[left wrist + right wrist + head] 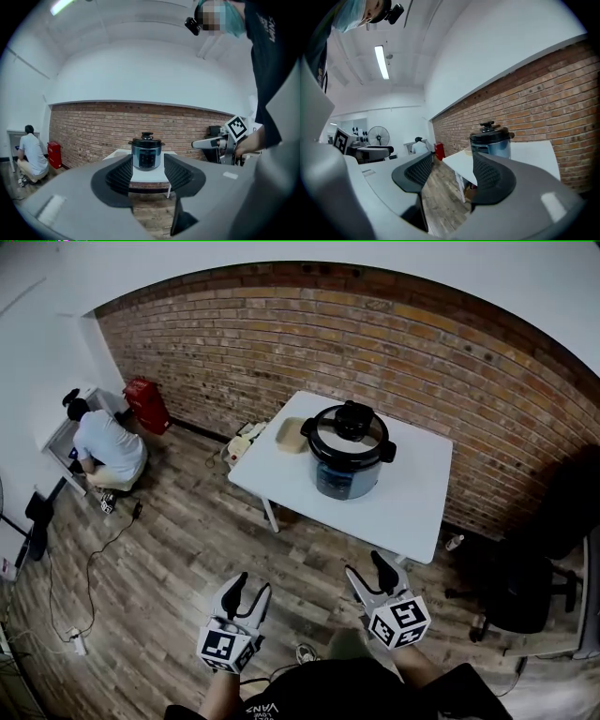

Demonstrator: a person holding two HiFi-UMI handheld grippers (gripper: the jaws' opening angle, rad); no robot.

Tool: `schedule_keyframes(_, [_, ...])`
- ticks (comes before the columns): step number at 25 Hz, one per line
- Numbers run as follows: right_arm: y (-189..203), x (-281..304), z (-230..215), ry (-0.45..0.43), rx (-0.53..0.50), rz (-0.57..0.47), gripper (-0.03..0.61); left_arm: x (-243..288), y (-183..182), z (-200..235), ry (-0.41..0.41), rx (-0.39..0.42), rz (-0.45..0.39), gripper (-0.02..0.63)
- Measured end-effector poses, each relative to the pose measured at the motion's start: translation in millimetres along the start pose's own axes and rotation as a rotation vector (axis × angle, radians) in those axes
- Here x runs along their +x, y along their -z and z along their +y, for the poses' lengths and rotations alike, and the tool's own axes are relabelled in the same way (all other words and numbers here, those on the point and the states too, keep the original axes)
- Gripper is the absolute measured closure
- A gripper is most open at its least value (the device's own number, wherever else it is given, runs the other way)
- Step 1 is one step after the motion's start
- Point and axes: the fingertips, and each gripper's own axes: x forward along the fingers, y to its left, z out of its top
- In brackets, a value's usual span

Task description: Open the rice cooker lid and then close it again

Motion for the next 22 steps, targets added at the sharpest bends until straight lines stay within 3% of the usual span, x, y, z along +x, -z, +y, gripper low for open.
schedule_keyframes(5, [-1.9,15.0,-10.8,0.058,0.015,0.005,0.311,22.3,6.6,13.6,0.053,-0.016,-0.018,0.433])
schedule_keyframes(10, [-6.6,47.9,-32.1,0.088,0.024,-0.002,0.313,55.7,9.5,36.5,0.07,-0.034,0.023,0.433])
schedule_keyframes(22, [-36.2,127.0,-104.5,0.151,0.037,-0.002,0.313,188.5,-34.3,80.5,0.151,0.034,-0.039,0.433])
